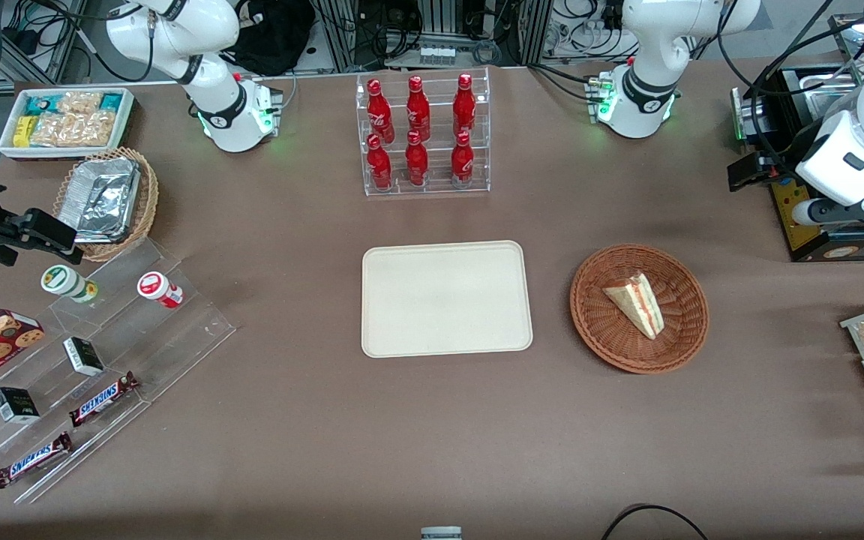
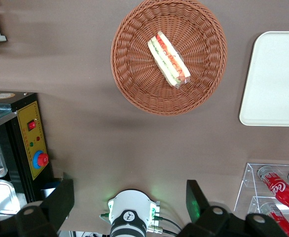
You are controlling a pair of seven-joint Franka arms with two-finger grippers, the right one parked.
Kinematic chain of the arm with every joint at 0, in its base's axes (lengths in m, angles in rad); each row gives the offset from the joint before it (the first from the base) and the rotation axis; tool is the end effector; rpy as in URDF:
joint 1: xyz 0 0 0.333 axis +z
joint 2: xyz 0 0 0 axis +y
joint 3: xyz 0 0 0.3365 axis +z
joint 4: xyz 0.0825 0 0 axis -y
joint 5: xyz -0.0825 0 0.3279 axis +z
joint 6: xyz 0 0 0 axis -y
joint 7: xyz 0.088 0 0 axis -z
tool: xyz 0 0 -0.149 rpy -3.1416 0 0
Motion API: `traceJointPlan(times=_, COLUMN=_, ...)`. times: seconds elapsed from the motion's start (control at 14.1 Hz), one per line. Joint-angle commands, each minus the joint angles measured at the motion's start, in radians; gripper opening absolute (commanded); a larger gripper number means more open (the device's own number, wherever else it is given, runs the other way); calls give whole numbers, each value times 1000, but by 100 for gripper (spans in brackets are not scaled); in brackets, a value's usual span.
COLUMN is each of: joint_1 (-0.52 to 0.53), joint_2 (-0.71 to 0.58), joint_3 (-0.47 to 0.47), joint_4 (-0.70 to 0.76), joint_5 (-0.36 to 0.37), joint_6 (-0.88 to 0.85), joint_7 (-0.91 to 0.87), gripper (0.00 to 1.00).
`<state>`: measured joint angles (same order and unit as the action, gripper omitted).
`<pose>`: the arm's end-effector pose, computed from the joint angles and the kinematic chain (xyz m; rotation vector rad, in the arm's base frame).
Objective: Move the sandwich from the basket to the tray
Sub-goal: 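Move the left gripper over the wicker basket above the wrapped sandwich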
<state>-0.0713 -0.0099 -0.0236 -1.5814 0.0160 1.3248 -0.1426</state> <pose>0.4543 -0.0406 0.5866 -3.0727 -0.0764 0.3754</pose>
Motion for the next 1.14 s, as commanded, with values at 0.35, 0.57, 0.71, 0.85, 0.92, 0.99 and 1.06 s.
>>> traceJointPlan(times=0.35, joint_1=5, joint_2=1, joint_3=-4, joint_4=8, joint_5=2, joint_6=-7, joint_7=20, gripper=100)
traceJointPlan(times=0.57, joint_1=4, joint_2=28, joint_3=-4, joint_4=26, joint_5=8, joint_6=-1, joint_7=14, gripper=100)
traceJointPlan(times=0.71, joint_1=4, joint_2=60, joint_3=-6, joint_4=29, joint_5=4, joint_6=-1, joint_7=9, gripper=100)
traceJointPlan(times=0.85, joint_1=7, joint_2=79, joint_3=-4, joint_4=29, joint_5=-2, joint_6=2, joint_7=12, gripper=100)
traceJointPlan(times=0.92, joint_1=7, joint_2=93, joint_3=-4, joint_4=31, joint_5=-1, joint_6=4, joint_7=11, gripper=100)
traceJointPlan(times=0.99, joint_1=7, joint_2=120, joint_3=-4, joint_4=37, joint_5=-2, joint_6=16, joint_7=9, gripper=100)
traceJointPlan(times=1.06, joint_1=7, joint_2=148, joint_3=-4, joint_4=46, joint_5=-1, joint_6=37, joint_7=9, gripper=100)
